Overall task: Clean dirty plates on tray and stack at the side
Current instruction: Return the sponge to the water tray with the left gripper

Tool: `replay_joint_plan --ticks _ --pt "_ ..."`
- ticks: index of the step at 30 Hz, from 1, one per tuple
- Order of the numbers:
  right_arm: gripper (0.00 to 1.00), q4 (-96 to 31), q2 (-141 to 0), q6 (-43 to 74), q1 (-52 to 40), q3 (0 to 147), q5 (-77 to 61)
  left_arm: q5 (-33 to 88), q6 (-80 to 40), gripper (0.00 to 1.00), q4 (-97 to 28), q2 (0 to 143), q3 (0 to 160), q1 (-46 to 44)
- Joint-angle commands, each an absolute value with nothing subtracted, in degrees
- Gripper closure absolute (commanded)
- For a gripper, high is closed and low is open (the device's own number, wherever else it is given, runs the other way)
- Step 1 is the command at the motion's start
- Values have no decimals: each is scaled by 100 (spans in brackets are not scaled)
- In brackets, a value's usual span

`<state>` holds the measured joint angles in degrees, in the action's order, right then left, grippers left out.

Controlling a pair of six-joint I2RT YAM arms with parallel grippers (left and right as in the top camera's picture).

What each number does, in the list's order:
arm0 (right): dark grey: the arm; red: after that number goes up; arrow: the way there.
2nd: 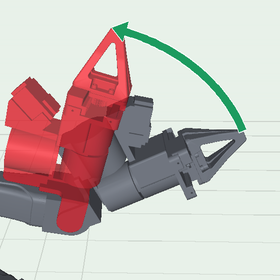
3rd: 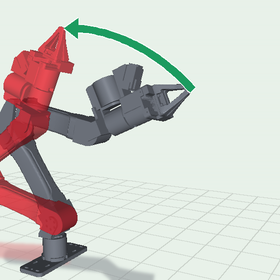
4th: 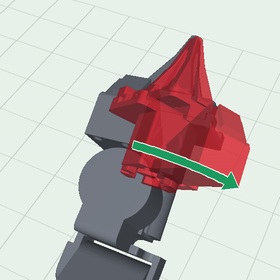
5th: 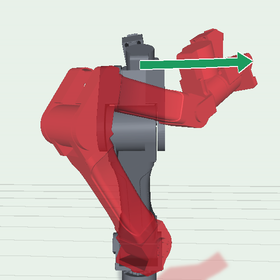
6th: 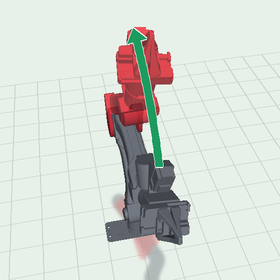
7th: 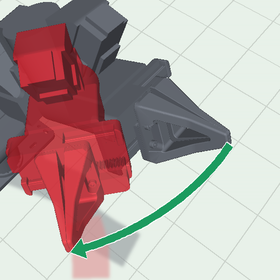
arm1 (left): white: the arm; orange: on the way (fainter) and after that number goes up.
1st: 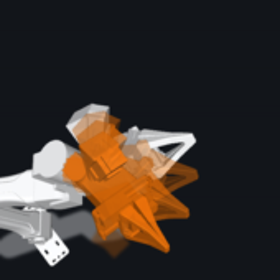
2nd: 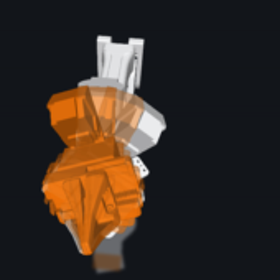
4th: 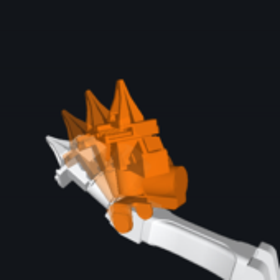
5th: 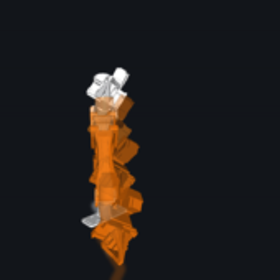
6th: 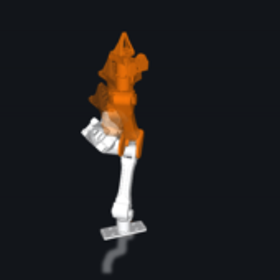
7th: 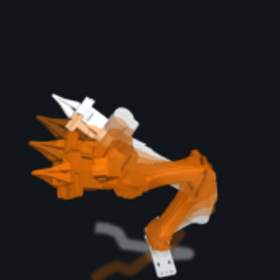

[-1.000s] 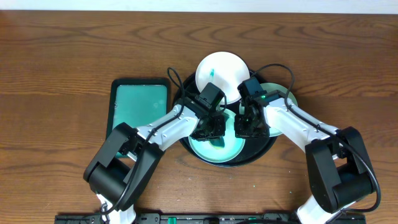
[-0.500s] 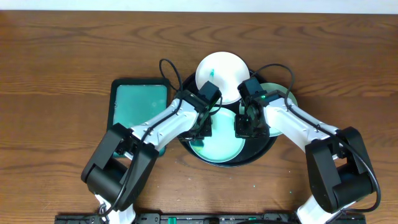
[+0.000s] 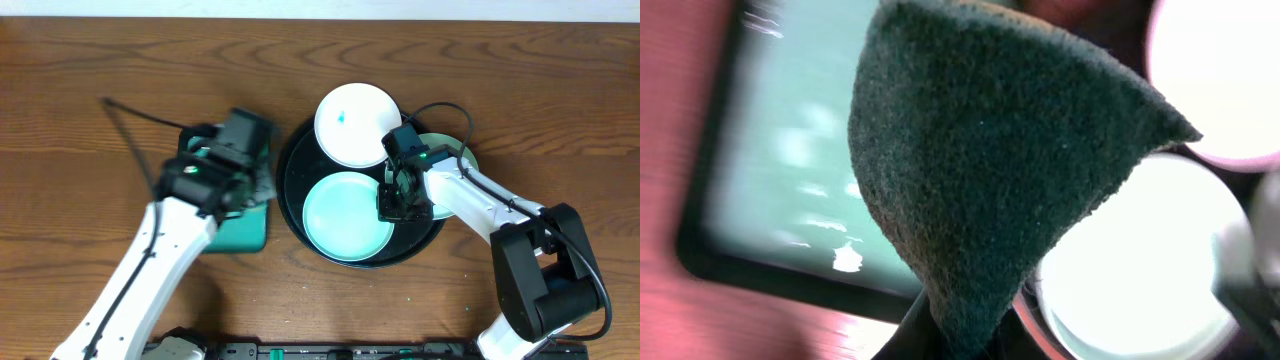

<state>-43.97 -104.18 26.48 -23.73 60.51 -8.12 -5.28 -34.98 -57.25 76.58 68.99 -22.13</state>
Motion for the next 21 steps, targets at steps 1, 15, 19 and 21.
replay_joint_plan --ticks 1,15,19,21 --pt "99 -4128 -10774 2609 -2373 5833 -351 -1100 -3109 92 -5592 7898 6228 -1632" --pt "99 -4456 -10020 2390 -2381 6226 -827 91 -2718 35 -5109 7430 5780 -1031" --pt "99 -4755 -9494 2346 -2536 6834 -377 91 -2722 26 -5269 6423 5795 -1031" --pt "99 -4720 -9354 2263 -2676 7190 -305 91 -2722 24 -5345 5833 5795 -1031"
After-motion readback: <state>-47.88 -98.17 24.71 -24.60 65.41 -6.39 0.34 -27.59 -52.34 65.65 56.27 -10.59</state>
